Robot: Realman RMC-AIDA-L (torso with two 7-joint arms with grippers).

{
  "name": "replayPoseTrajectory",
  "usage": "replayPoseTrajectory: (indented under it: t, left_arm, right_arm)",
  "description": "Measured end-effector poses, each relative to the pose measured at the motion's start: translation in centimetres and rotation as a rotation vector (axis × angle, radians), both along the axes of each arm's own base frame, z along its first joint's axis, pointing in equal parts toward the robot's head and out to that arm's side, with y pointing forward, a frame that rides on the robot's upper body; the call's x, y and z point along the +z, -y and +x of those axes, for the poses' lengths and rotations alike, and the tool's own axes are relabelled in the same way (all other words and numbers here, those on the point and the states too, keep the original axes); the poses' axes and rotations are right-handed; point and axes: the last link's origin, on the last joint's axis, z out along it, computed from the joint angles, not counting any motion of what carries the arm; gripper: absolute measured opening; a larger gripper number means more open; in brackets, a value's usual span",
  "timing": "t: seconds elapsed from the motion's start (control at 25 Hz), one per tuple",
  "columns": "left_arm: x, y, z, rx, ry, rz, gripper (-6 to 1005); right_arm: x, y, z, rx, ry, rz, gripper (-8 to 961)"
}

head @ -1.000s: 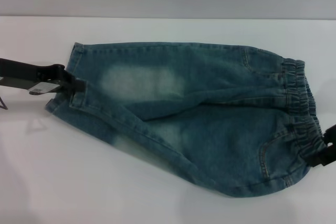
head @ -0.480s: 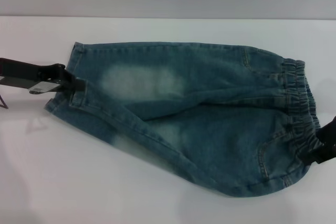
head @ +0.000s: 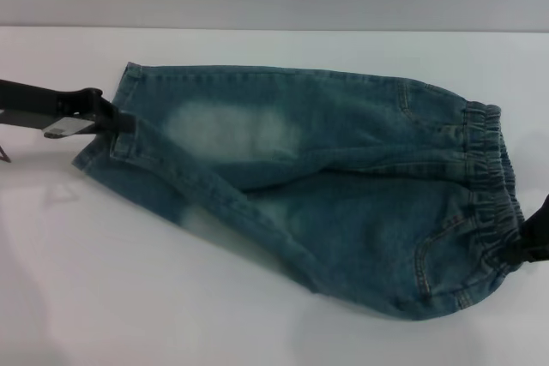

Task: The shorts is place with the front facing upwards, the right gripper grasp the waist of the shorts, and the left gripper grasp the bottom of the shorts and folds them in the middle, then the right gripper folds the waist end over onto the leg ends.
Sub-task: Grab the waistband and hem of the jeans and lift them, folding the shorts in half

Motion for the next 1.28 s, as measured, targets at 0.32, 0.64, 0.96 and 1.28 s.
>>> replayPoseTrajectory:
  t: [0.32, 0.64, 0.96, 1.28]
  left_arm:
    - [1.4, -0.9, 0.3, 0.001, 0.006, 0.059, 80]
    - [2.6, -1.4, -0.4, 0.027, 0.018, 0.136, 86]
    - [1.6, -2.1, 0.4, 0.015, 0.015, 0.159, 91]
    - [1.4, -3.5, 0.5, 0.019, -0.023, 0.252, 97]
  right_arm:
    - [0.8, 0.6, 0.9, -0.012, -0.038, 0.028, 7]
    - [2.1, 2.3, 2.7, -0.037, -0.342, 0.217, 7]
    - [1.6, 4.0, 3.5, -0.058, -0.603, 0.433, 6]
    - [0.3, 4.2, 4.8, -0.059, -0.68, 0.653, 6]
